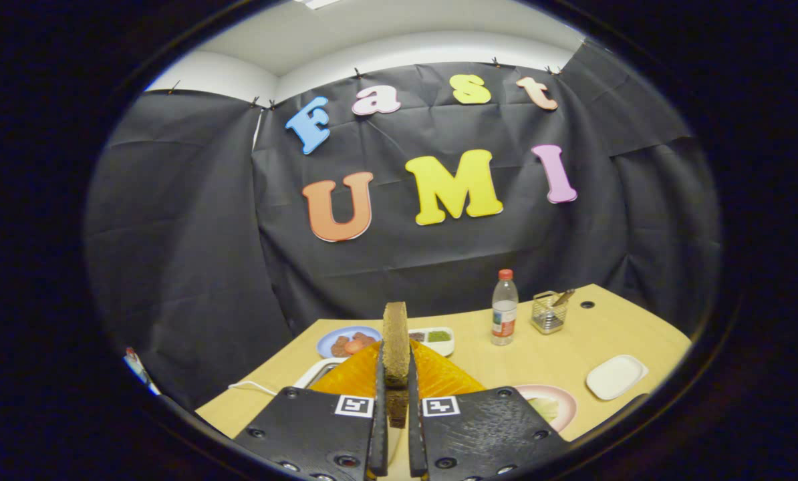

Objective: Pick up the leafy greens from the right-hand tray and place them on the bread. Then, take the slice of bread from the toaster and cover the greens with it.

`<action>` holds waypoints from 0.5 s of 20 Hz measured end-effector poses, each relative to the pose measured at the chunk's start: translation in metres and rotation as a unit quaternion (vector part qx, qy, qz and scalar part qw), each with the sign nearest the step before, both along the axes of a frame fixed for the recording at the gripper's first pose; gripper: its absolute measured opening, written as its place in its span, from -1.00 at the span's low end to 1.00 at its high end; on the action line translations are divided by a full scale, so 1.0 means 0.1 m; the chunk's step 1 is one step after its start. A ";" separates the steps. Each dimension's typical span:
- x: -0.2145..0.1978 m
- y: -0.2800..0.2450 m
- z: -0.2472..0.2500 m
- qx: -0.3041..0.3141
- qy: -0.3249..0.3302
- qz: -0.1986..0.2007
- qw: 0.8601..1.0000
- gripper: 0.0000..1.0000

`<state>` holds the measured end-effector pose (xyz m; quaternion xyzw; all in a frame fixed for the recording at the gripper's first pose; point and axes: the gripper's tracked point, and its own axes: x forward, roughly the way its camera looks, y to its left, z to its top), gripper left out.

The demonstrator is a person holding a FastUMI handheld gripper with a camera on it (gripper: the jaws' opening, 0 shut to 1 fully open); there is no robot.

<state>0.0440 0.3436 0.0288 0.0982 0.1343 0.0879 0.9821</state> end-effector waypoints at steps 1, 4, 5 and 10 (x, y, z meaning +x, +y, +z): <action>0.01 -0.11 -0.09 -0.006 0.001 -0.009 1.000 -0.76; 0.01 -0.44 -0.37 -0.003 0.021 -0.029 0.999 -0.76; 0.01 -0.54 -0.46 -0.002 0.028 -0.035 0.999 -0.76; 0.01 -0.72 -0.86 0.012 0.055 -0.045 0.997 -0.76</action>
